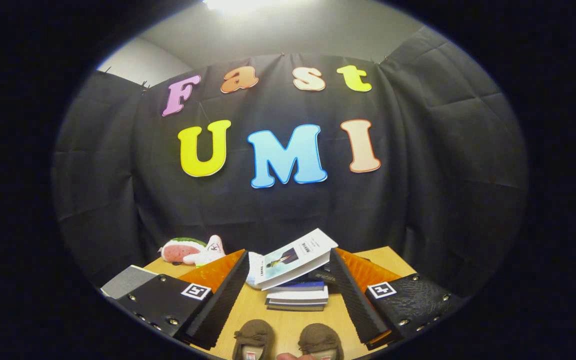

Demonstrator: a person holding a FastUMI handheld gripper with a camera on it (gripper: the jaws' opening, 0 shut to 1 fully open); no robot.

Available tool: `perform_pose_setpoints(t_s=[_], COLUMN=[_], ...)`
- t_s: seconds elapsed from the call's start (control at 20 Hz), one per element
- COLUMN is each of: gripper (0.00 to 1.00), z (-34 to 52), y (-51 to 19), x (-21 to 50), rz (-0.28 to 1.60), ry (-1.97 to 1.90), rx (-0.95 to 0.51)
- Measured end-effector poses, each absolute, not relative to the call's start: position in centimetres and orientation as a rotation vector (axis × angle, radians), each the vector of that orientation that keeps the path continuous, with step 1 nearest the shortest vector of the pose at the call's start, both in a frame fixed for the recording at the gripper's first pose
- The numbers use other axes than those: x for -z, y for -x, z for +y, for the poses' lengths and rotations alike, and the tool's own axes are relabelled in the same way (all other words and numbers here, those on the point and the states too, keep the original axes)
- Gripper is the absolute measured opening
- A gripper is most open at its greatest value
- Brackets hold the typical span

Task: Open the storage box then place both shoes into the box .Put the left shoe in first, then the right shoe, with the right side of both shoes facing outward in a uniform manner.

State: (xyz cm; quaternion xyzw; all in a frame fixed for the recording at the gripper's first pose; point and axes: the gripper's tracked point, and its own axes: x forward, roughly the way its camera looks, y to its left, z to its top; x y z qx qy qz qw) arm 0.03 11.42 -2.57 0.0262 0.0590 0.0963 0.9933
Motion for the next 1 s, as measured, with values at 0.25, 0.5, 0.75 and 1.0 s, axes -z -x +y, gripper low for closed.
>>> perform_pose_setpoints(t_s=[0.25,0.5,0.75,1.0], gripper=[0.99,0.99,0.97,0.97], z=[17.3,25.1,28.8,31.0], y=[0.3,2.7,4.3,6.6], x=[6.7,11.4,15.0,17.1], rz=[0.25,0.486,0.645,0.798], ry=[-0.11,-0.256,-0.32,-0.39], rx=[-0.424,-0.759,-0.915,-1.052])
